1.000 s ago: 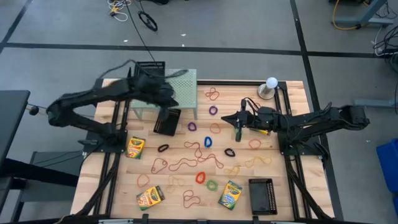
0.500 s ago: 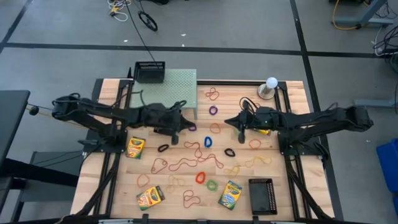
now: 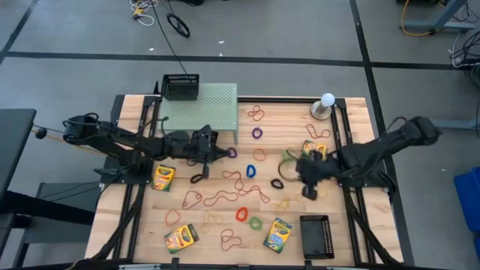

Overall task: Pick & Place Office Desk Supplies
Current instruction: Put the bottom black bin on the shelf

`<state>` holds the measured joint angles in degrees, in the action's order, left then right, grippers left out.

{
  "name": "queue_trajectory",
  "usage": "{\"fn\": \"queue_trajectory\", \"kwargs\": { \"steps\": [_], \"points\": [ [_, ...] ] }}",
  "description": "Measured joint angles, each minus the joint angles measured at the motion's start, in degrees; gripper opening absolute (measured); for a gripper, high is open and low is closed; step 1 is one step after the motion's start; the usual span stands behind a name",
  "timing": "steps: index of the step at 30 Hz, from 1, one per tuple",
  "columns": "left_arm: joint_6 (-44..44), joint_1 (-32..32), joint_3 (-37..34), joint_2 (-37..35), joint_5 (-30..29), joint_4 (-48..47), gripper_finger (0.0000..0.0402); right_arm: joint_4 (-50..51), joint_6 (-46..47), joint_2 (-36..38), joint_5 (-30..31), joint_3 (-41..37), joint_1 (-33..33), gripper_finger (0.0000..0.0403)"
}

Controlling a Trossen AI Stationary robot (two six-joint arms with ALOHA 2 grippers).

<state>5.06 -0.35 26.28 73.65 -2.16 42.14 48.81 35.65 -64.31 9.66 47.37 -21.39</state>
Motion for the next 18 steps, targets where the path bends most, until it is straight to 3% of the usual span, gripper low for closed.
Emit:
{"fn": "queue_trajectory", "kwargs": {
  "steps": [8,12,18],
  "points": [
    [1.74,-0.09,-1.11,0.0,-2.67,-0.23,0.0009,-0.7,7.66,-7.56,-12.06,0.77,-12.52,0.0125],
    [1.71,-0.1,-1.12,0.0,-3.4,-0.64,0.0009,-1.62,8.51,-11.34,-17.03,0.77,-15.02,0.0125],
    [1.73,-0.03,-1.12,0.0,-3.3,-0.62,0.0009,-4.66,5.95,-15.99,-18.71,0.73,-16.06,0.0126]
  ]
}}
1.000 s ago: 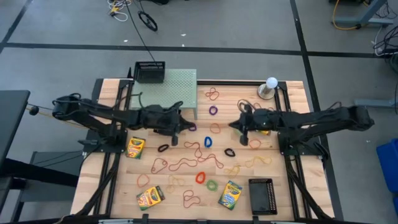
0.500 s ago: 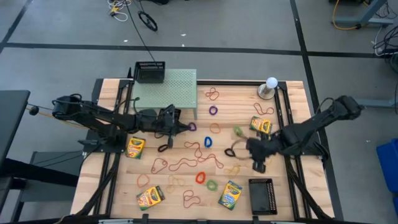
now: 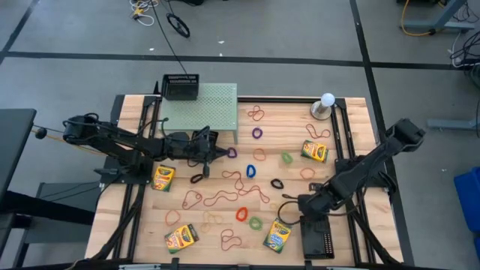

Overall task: Pick & Place Office Desk Supplies
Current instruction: Put the bottom black bin on the shelf

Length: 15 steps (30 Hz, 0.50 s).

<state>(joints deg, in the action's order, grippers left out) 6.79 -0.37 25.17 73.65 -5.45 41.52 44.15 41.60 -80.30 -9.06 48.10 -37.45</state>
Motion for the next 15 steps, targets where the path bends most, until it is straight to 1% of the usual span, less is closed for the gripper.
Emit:
{"fn": "queue_trajectory", "kwargs": {
  "steps": [4,7,9,11,13,15],
  "points": [
    [-0.03,0.0,0.0,0.0,-0.15,-0.8,0.0009,-1.49,-1.89,-3.17,-0.87,-0.01,0.05,0.0122],
    [-0.35,-0.01,0.0,0.0,-2.15,-1.53,0.0009,-1.37,-3.15,-5.52,-1.35,-0.04,0.05,0.0105],
    [-0.37,-0.01,0.0,0.0,-4.58,-2.39,0.0009,-1.47,-3.3,-6.4,-1.72,-0.07,0.26,0.0086],
    [-0.09,0.01,0.0,0.0,-7.09,-2.92,0.0009,-1.49,-3.02,-6.27,-2.08,-0.07,0.82,0.0058],
    [0.13,0.01,0.0,0.0,-8.72,-3.56,0.0009,-1.44,-1.56,-5.02,-2.16,-0.07,1.89,0.0026],
    [0.14,0.01,0.0,0.0,-9.62,-4.36,0.0009,-1.32,0.68,-3.0,-1.81,0.21,3.61,0.0012]
  ]
}}
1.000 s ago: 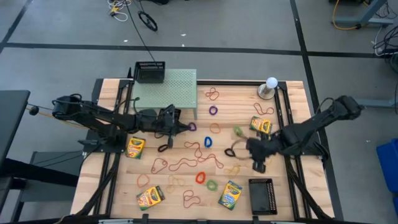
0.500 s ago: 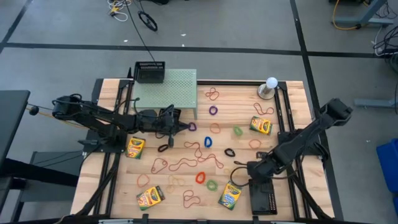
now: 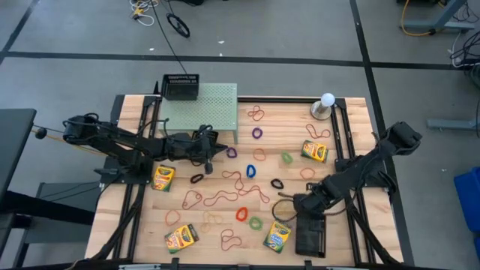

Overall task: Pick & Place Office Desk Supplies
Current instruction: Put the bottom black bin on the shelf

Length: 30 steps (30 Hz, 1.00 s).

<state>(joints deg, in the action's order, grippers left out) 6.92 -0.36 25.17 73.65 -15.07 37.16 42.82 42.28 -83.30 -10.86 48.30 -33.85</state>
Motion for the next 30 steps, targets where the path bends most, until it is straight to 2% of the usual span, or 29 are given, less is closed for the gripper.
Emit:
{"fn": "queue_trajectory", "kwargs": {
  "steps": [4,7,10,14,18,21,26,30],
  "points": [
    [0.14,0.0,0.0,0.0,-3.03,-0.12,0.0009,0.2,2.3,4.34,3.28,2.84,4.06,0.0029],
    [0.19,0.0,0.0,0.0,-4.47,-0.09,0.0009,0.2,2.44,7.44,7.7,4.53,7.92,0.0024],
    [0.17,0.02,0.0,0.0,-4.44,-0.08,0.0009,-0.37,3.37,9.34,11.58,5.1,13.37,0.001],
    [-0.03,0.02,0.0,0.0,-4.44,-0.06,0.0009,-2.94,4.67,9.84,14.64,4.33,21.35,0.0019],
    [0.17,0.03,0.0,0.0,-4.44,-0.03,0.0009,-10.81,6.77,8.23,14.84,2.36,30.02,0.0017],
    [0.17,0.02,0.0,0.0,-4.44,-0.08,0.0009,-18.39,8.31,5.56,13.18,1.91,33.81,0.001],
    [0.15,0.08,0.01,0.0,-4.25,-0.1,0.0009,-28.04,12.92,-1.8,11.46,1.98,33.63,0.0016],
    [0.84,0.48,0.01,0.0,-4.35,-0.06,0.0009,-37.39,18.7,-6.23,14.1,1.98,33.49,0.0016]
  ]
}}
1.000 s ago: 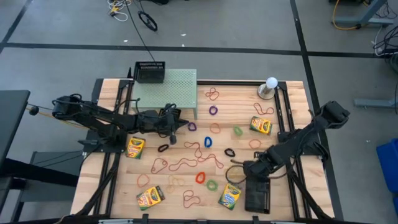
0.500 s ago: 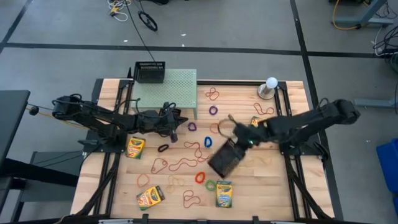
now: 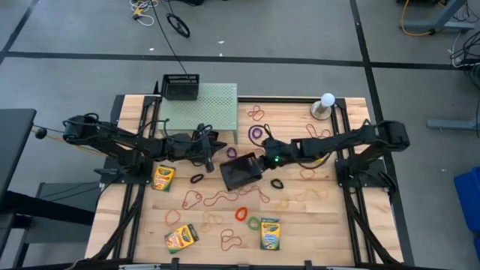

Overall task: Pick & Place Office Desk Supplies
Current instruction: Put the bottom black bin on the shelf

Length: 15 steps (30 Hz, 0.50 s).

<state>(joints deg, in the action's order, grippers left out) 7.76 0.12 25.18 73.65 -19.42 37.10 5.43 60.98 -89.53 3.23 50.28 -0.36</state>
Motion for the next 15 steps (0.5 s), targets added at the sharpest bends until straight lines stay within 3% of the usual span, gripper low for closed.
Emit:
{"fn": "queue_trajectory", "kwargs": {
  "steps": [15],
  "points": [
    [2.03,3.0,0.01,0.0,-0.03,-0.02,0.0009,-3.46,2.81,-6.96,6.17,0.0,4.48,0.0021]
  ]
}}
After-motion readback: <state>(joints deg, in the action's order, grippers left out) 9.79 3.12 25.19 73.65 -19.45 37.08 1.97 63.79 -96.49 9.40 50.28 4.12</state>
